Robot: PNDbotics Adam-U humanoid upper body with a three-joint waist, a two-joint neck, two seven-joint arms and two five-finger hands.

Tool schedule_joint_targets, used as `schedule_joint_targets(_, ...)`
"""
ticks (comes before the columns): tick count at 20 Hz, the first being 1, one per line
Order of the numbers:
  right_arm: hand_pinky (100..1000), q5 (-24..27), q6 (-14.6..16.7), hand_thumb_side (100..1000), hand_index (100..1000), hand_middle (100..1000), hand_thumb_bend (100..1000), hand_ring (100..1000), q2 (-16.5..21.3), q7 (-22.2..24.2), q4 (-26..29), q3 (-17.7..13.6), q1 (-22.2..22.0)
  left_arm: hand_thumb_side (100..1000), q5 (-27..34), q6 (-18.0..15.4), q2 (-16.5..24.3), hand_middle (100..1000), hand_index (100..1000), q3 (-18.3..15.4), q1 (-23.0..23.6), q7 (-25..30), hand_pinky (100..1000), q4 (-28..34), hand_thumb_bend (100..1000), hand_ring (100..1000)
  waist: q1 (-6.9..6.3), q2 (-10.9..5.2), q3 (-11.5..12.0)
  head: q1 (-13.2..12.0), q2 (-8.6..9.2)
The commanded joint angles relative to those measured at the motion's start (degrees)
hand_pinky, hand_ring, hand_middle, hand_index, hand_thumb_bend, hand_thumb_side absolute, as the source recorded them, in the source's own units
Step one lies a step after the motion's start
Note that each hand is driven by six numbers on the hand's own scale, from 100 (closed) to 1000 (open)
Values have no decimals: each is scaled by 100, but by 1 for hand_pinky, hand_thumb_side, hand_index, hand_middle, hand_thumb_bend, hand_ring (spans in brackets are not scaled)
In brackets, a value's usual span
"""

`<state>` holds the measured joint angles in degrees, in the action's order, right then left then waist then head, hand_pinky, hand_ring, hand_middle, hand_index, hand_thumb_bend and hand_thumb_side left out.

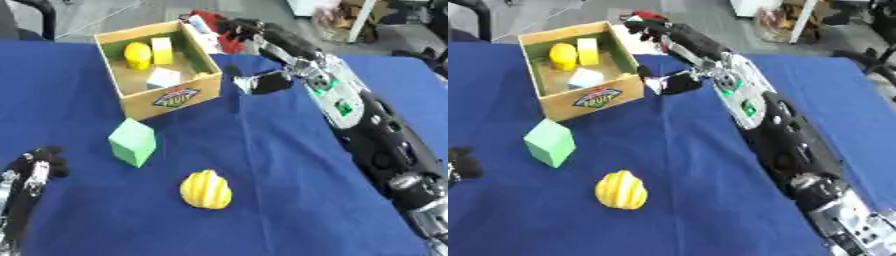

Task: Pick up objects on the table and place them in the box.

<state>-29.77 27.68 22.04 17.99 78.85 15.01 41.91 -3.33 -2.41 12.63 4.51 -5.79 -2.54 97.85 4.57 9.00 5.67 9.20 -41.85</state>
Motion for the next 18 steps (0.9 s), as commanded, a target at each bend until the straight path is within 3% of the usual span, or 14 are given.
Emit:
schedule_joint_targets(1, 783, 629, 277, 216, 1000, 851, 100, 821, 294, 652, 564, 141, -235, 736, -33, -8, 116, 536, 722, -54, 6, -31, 638, 62, 100, 560, -8, -179, -26, -10, -62)
schedule_joint_targets(4, 792, 873, 480, 202, 998, 851, 100, 833, 338, 1341, 782, 368, -622, 736, -39, -10, 122, 536, 722, -55, 25, -33, 638, 55, 100, 560, 0, -202, -49, -3, -91)
schedule_joint_targets(7, 810, 535, 599, 198, 1000, 867, 100, 850, 305, 1776, 840, 456, -874, 735, -41, -11, 117, 536, 722, -48, 25, -25, 638, 51, 100, 561, -7, -219, -60, -7, -93)
schedule_joint_targets(13, 843, -889, 925, 201, 1000, 895, 100, 878, 156, 1573, 683, 519, -962, 733, -39, -13, 101, 537, 722, -45, 8, -18, 639, 56, 100, 561, -40, -222, -46, -31, -52)
schedule_joint_targets(18, 849, -1514, 1246, 199, 1000, 900, 100, 883, 52, 1335, 447, 679, -930, 734, -37, -13, 104, 537, 722, -41, -6, -8, 639, 61, 100, 561, -48, -202, -30, -26, -46)
